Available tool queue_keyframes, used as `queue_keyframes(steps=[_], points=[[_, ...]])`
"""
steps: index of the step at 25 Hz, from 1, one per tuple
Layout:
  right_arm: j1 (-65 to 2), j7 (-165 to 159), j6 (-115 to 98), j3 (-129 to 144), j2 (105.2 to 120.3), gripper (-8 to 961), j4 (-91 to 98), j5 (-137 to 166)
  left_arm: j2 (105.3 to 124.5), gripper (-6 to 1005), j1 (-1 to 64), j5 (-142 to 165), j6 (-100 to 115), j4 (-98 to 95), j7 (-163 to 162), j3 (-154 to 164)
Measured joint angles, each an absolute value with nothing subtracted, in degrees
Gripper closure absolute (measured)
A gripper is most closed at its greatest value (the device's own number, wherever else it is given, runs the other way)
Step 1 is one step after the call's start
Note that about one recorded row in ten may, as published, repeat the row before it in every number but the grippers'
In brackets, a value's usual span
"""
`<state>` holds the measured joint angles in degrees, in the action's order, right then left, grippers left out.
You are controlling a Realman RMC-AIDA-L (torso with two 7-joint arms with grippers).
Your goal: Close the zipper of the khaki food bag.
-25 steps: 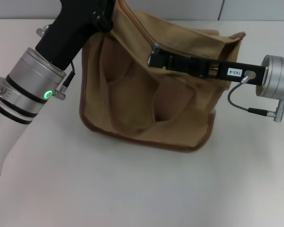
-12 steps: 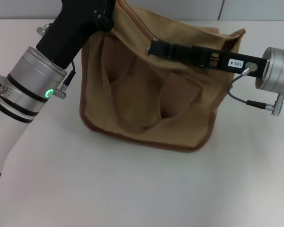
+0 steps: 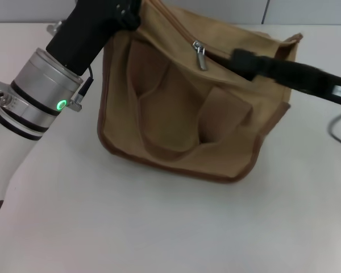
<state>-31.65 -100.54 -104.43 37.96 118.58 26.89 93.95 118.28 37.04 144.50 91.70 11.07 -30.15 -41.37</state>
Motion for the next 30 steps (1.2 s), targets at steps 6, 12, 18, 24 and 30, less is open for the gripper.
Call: queue_keyframes(steps=[6,12,18,24,30], points=[[-27.6,-100.4,-109.1,36.8,117.50,198,30.3,93.6,118.17,893,38.4,144.5,92.2,13.1,-26.7,-41.2],[-26.6,-98.4,-114.7,35.8,115.26,198,30.0,93.7,117.57,891,38.4,149.1,91.4,16.6,-24.0,-43.6],[-25.7,-93.9,-114.5,32.9,116.99,197,29.6,93.5,116.64,890,34.6,159.9,87.6,24.1,-23.7,-53.3],[-28.5,-95.0,-111.5,32.9,117.70,197,25.8,93.4,116.35,889,26.0,165.6,78.7,38.6,-16.4,-57.8],[-29.5,-94.9,-108.2,33.2,118.28,198,25.2,93.4,115.90,888,23.7,165.6,74.9,42.2,-15.9,-57.4]])
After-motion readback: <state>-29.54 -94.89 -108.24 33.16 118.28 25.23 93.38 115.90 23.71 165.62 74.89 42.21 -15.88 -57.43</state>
